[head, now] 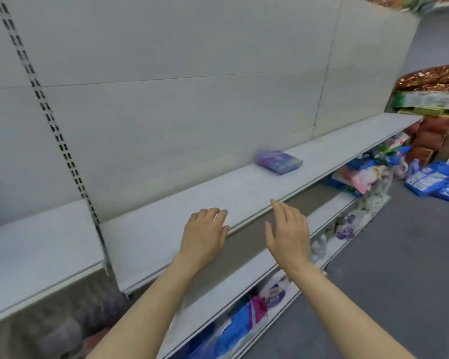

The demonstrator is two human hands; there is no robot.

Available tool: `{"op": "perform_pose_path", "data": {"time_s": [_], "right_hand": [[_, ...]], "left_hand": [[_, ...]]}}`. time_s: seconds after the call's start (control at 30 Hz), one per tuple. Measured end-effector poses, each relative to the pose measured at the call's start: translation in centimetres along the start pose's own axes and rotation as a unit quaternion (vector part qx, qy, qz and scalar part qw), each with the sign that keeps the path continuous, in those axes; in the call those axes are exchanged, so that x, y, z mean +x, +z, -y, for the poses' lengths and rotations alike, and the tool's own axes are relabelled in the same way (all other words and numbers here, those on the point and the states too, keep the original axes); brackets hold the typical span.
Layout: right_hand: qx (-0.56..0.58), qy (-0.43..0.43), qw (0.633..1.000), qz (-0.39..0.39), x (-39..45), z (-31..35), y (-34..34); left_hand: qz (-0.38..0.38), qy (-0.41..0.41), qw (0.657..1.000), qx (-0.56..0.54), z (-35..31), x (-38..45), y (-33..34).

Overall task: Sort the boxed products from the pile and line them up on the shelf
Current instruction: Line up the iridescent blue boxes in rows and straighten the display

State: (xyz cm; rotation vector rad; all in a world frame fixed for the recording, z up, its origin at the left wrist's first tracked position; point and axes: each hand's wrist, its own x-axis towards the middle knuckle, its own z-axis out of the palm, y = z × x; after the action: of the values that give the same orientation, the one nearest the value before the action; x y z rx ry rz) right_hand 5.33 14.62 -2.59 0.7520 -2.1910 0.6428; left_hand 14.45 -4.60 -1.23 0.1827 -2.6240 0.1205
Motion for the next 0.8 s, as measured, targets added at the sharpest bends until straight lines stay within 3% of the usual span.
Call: {"op": "perform_pose_path", "data": {"time_s": [0.33, 0.43, 0.5, 0.6, 0.73, 0.8], "right_hand": [[-0.055, 0.056, 0.997, 0.015, 3.2, -11.2, 3.2], [-0.077, 0.06, 0.995, 0.011, 5.6, -14.2, 4.9], [-0.087, 0.063, 0.994, 0.012, 7.4, -16.2, 6.3], [-0.094, 0.071, 0.993, 0.018, 10.0, -18.6, 8.5], [-0.104, 0.074, 0.992, 0.024, 12.9, -20.8, 11.8], [-0.105, 0.076, 0.991, 0.028, 14.0, -21.8, 13.1]], "left_hand": [[0.124, 0.027, 0.99, -0.054, -6.4, 13.2, 8.5], [0.124, -0.003, 0.988, -0.089, -7.5, 18.0, 11.2], [0.147, -0.066, 0.969, -0.185, -7.9, 21.5, 12.9], [0.185, -0.2, 0.894, -0.357, -7.7, 27.3, 15.5], [0.189, -0.391, 0.692, -0.577, -7.8, 34.4, 18.6], [0.178, -0.414, 0.628, -0.634, -8.1, 37.1, 19.7]]}}
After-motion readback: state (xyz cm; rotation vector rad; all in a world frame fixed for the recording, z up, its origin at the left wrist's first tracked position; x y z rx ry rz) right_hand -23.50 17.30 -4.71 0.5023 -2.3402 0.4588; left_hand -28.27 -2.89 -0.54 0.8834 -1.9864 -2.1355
